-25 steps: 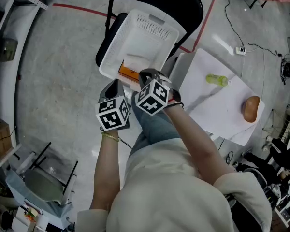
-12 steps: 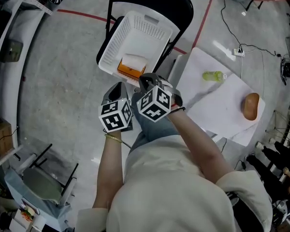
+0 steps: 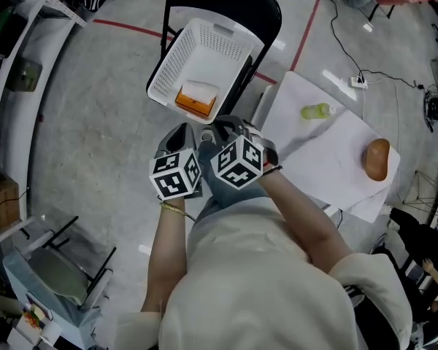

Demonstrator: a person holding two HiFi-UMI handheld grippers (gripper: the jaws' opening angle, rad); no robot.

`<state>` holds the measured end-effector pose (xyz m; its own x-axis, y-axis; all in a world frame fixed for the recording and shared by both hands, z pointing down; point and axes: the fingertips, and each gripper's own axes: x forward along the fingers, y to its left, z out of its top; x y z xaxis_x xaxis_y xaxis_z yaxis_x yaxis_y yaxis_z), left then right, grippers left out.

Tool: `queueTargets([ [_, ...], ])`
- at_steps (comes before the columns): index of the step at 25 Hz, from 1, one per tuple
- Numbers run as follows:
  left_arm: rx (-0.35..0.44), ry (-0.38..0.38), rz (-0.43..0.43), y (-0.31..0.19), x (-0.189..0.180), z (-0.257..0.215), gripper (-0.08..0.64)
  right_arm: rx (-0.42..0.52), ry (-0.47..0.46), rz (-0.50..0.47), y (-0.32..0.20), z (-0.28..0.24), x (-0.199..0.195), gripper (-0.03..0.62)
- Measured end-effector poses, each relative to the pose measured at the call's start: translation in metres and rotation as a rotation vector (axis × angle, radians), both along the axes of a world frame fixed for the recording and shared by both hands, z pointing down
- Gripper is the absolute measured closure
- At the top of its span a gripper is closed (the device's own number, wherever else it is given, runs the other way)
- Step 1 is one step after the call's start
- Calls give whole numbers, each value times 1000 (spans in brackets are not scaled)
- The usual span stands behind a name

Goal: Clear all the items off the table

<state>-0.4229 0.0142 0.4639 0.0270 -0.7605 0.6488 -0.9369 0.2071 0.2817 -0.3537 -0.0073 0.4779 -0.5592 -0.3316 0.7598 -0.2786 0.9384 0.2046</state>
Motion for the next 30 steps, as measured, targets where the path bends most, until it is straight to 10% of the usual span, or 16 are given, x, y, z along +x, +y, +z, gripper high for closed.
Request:
queueTargets([
  [30, 11, -31, 136, 25, 185, -36, 552, -13, -72, 249, 7, -30, 227, 594],
])
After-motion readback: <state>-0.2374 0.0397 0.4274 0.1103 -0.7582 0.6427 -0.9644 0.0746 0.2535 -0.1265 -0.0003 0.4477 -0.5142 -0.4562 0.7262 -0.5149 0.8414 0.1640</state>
